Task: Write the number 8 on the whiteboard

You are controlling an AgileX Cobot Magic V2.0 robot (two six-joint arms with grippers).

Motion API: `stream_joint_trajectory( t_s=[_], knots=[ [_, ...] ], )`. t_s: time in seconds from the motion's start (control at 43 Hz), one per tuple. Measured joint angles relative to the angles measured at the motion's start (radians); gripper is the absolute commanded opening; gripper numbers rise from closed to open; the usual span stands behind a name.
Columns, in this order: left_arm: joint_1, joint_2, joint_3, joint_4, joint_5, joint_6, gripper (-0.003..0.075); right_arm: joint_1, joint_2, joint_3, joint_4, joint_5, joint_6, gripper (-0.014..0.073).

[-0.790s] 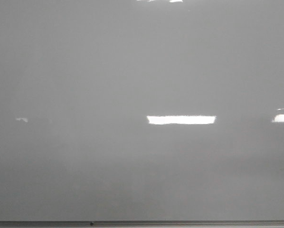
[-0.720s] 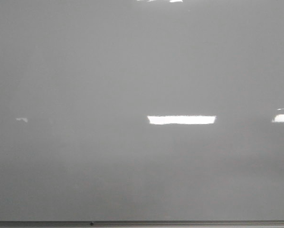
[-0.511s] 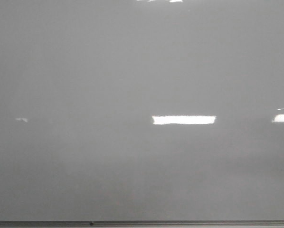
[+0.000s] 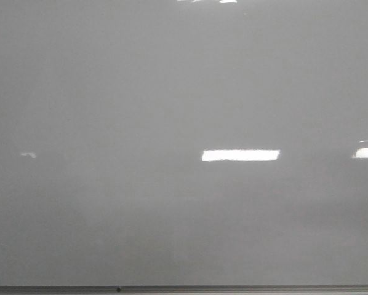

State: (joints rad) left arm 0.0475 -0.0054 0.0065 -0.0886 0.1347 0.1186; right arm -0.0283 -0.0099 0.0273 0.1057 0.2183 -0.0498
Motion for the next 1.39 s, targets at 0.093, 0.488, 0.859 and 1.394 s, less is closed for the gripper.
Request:
stream_joint_trajectory(
  t_s=[0.093, 0.488, 0.859, 1.394],
  knots=[
    [0.000, 0.000, 0.000, 0.000, 0.000, 0.000, -0.0019, 0.000, 0.000, 0.000, 0.000, 0.000, 0.000, -0.0069],
    [0.000, 0.000, 0.000, 0.000, 0.000, 0.000, -0.0019, 0.000, 0.000, 0.000, 0.000, 0.000, 0.000, -0.0069],
    [0.000, 0.000, -0.004, -0.073, -0.099, 0.000, -0.0019, 0.000, 0.000, -0.005, 0.000, -0.061, 0.000, -0.0067],
    [0.000, 0.362, -0.392, 0.057, 0.114, 0.006, -0.0017, 0.000, 0.254, -0.433, 0.000, 0.191, 0.000, -0.0067]
  ],
)
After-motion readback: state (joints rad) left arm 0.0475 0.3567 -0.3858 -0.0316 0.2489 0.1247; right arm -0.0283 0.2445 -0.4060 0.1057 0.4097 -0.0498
